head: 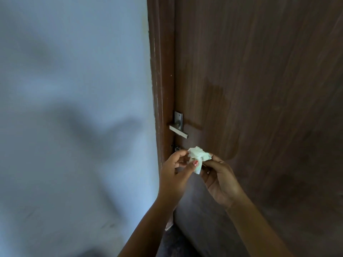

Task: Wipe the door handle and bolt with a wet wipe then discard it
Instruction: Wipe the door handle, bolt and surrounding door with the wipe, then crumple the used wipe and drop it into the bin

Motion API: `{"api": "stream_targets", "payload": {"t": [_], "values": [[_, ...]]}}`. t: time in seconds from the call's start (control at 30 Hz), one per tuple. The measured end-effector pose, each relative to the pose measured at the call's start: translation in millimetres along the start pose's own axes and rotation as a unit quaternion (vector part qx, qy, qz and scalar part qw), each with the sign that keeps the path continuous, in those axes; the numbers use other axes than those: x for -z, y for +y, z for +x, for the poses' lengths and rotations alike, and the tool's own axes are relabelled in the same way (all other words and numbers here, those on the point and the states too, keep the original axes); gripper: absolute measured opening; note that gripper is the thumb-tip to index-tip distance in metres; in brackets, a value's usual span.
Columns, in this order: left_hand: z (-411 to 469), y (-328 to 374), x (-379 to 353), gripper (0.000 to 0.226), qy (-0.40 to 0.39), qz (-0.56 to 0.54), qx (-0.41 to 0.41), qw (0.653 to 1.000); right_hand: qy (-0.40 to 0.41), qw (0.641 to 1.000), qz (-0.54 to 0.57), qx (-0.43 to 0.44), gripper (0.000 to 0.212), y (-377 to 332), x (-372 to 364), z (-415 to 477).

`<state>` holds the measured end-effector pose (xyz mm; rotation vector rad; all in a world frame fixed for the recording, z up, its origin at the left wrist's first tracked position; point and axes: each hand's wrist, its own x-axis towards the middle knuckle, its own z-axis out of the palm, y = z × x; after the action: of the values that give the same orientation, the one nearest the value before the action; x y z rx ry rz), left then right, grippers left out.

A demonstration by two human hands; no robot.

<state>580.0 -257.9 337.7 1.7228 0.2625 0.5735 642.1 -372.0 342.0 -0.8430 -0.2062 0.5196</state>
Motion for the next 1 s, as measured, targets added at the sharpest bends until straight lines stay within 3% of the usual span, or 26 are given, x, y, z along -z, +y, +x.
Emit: {"api": "stream_targets", "payload": {"t": [0.13,0.27,0.5,0.7,0.8,1.0], "values": [[-8.8,-9.5,13.7,0.028,0.057,0.033,0.009,0.998,-0.002,0.998,0.038,-0.054,0.029,13.0,-6.9,-11.2],[-21.7,-17.7,27.0,0.014,0.062,0.054,0.012,0.996,0.025,0.998,-0.009,-0.060,0.014,32.8,-12.6,-21.9],[-62.0,-23.9,45.9,0.020,0.052,0.031,0.019,0.998,0.065,0.997,-0.025,-0.042,0.026,60.3,-15.6,-62.1],[-113.8,-21.5,46.7,0.011,-0.009,-0.019,0.054,0.998,0.144,0.986,-0.082,-0.006,0.017,80.4,-14.0,-126.3],[-154.8,-30.2,38.9,0.016,-0.046,-0.022,0.056,0.997,0.199,0.976,-0.088,0.023,0.015,96.7,-4.6,-170.7],[-245.1,-70.7,12.1,0.016,-0.156,0.029,0.116,0.981,0.339,0.935,-0.099,0.012,0.021,147.9,35.9,-277.0]]}}
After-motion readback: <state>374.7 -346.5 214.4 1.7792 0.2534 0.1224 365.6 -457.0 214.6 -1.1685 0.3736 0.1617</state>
